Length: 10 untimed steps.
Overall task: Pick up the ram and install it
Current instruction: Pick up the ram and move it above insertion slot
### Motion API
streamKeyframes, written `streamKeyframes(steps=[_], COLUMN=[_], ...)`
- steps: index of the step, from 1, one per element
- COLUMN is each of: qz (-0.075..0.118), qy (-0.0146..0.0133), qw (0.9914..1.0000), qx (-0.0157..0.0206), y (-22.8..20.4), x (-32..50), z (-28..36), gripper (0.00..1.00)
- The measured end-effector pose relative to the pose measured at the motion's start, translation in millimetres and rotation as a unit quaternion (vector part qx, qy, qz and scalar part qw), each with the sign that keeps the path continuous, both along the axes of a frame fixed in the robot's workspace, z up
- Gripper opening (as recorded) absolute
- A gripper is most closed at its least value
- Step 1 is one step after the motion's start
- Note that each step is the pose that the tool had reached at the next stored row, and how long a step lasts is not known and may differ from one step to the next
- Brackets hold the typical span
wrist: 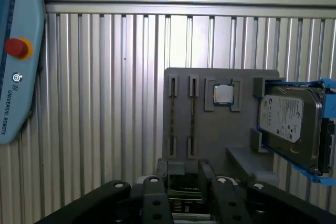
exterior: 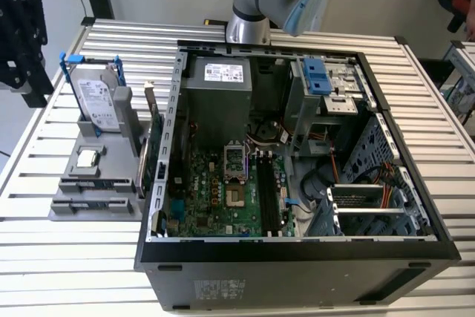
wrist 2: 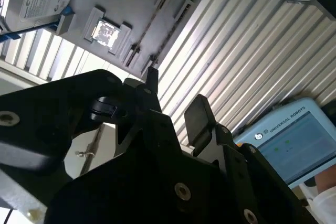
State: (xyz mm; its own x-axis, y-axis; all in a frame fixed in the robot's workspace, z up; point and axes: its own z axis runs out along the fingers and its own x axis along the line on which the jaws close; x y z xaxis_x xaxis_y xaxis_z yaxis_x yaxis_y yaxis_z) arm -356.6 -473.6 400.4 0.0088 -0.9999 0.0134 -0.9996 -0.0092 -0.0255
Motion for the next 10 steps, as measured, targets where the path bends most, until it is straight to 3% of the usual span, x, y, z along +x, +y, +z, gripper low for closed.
streamKeyframes(steps=[10], qz=[0.0], qy=[0.0001], qw=[1.0], qx=[0.0], y=[0.0], x=[0.0], z=[0.0], gripper=[1.0])
